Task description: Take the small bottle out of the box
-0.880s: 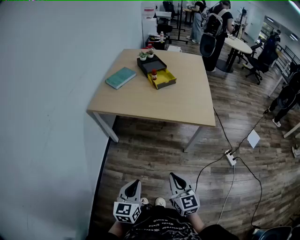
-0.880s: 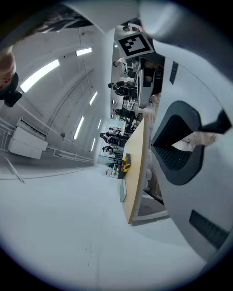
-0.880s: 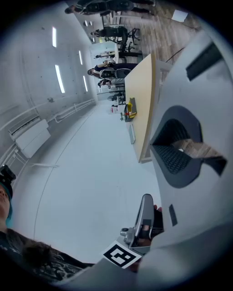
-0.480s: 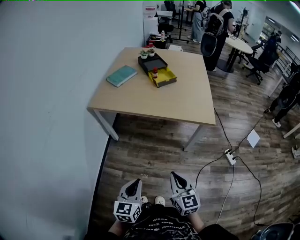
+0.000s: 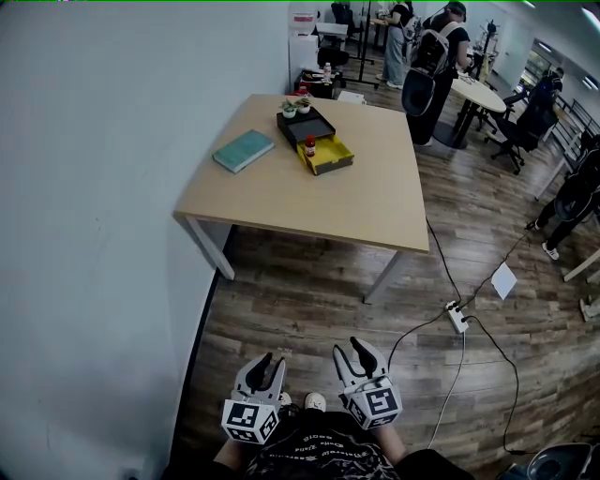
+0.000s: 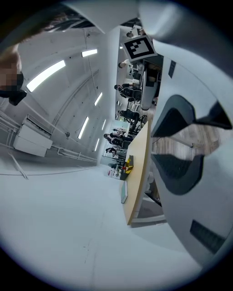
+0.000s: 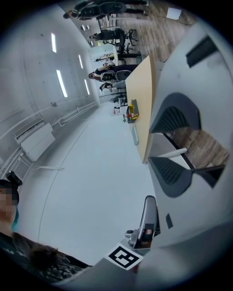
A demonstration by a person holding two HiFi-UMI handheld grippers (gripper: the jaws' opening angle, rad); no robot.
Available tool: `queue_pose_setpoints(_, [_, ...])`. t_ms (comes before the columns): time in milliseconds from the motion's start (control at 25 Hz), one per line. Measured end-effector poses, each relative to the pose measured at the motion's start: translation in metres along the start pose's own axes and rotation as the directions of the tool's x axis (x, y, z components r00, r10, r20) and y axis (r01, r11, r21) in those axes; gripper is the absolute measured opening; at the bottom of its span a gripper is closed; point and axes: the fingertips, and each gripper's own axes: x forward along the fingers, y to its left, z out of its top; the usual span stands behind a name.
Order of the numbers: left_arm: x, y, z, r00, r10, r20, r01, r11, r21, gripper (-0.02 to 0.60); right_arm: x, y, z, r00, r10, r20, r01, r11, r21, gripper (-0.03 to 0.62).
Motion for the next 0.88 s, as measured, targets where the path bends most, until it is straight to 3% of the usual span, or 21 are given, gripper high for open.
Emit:
queue_pose_setpoints(40, [0.001,-0.002,-0.001,1.000,-0.009,-0.005,0.009,1.000,-0.004,0.169,-0.001,0.000,0.001,1.000,0.001,0.002,-0.001,1.000,0.000,0.201])
queue_pose_setpoints(80, [0.002,-0.003,-0.001,1.000,-0.016,-0.012,0.016,1.000,-0.005,0.238,-0.002,0.000,0.002,1.000,0.003,0.003,-0.003,1.000,-0.004,0.209])
queue_pose_setpoints(120, [0.003,-0.004,-0.002,1.000,-0.021,-0.019,0.021,1.000,-0.005,0.252,-0.002,0.000,0.002,1.000,0.007,0.003,-0.007,1.000,-0.009,0.210])
queue_pose_setpoints(200, [0.004,-0.005,-0.003,0.999,-0.028,-0.028,0.027,1.000,-0.007,0.267,-0.002,0.002,0.001,1.000,0.024,-0.007,-0.024,1.000,-0.020,0.282])
queue_pose_setpoints(880, [0.022,-0.037,-0.017,1.000,0.021,-0.016,-0.021,0.999,-0.041,0.273,-0.017,-0.026,-0.008,0.997,0.067,-0.026,-0.069,0.996,-0.053,0.282])
